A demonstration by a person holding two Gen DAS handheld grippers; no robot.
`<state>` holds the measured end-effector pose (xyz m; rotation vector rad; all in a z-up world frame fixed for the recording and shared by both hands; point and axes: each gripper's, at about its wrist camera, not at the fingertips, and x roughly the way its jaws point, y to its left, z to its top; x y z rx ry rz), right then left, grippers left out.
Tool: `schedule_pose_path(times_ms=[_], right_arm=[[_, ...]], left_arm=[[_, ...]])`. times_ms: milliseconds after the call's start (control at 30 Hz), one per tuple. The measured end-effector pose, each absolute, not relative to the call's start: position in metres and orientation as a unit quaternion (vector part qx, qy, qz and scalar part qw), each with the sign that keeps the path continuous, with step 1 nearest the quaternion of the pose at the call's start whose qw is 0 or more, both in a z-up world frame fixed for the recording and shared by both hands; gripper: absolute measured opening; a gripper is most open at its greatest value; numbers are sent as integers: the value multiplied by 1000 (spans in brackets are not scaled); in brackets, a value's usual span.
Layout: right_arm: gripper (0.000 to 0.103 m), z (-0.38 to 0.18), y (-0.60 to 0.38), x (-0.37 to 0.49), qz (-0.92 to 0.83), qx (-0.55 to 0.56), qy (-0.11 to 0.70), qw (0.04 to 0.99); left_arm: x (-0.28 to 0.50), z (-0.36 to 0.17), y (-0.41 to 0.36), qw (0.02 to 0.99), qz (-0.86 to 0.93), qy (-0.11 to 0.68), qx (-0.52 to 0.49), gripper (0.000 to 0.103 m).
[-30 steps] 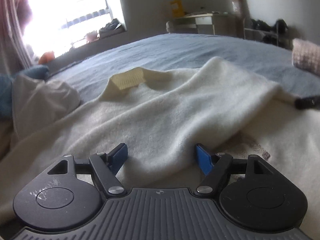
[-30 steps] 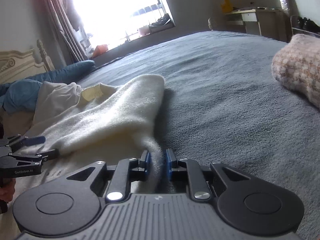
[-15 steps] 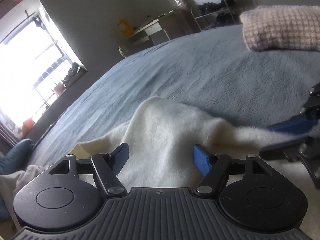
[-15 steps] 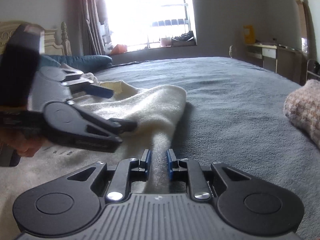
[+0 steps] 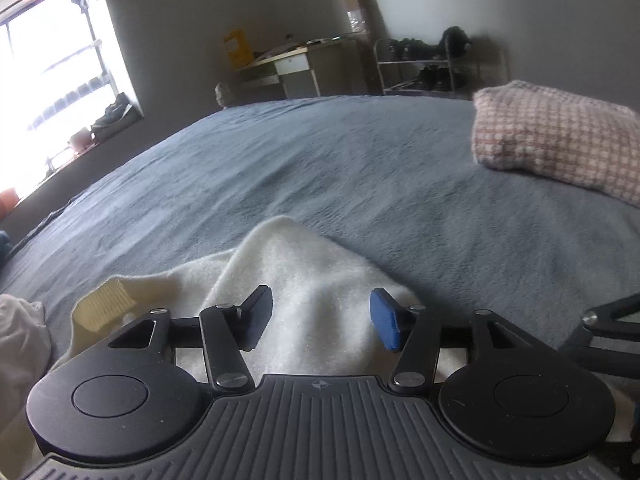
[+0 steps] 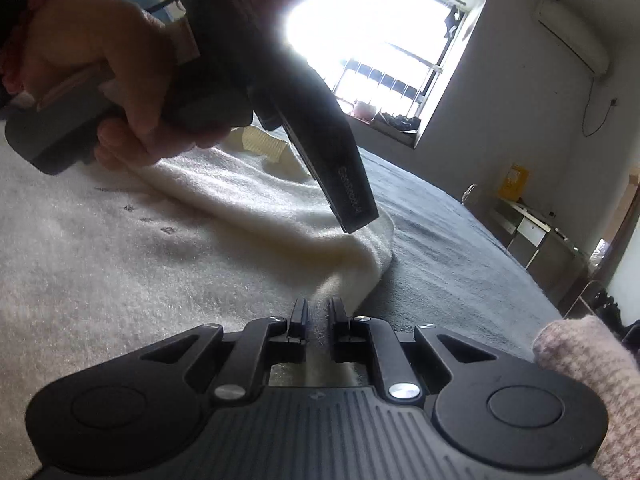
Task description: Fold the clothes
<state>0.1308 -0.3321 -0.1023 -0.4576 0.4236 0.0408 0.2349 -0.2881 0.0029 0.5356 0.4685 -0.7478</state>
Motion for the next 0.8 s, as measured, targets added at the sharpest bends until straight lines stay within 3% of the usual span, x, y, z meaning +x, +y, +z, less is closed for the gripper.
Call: schedule_pose_path(times_ms=[333, 433, 500, 567, 800], right_arm=[[12, -111, -319, 136, 14, -279, 212, 937], [13, -111, -319, 138, 15, -280, 214, 936], [13, -111, -320, 140, 16, -279, 214, 936], [14, -110, -321, 139, 15, -277, 213, 937], [16, -105, -335, 136, 13, -260, 223, 939]], left_arm=[[227, -25, -320, 844, -347, 202, 356, 54], [226, -29, -325, 847, -341, 193, 359, 38], [223, -29, -323, 855, -343, 185, 342, 21], [219, -27, -321, 865, -345, 174, 321, 15], [230, -31, -317, 886, -357, 173, 241, 12]])
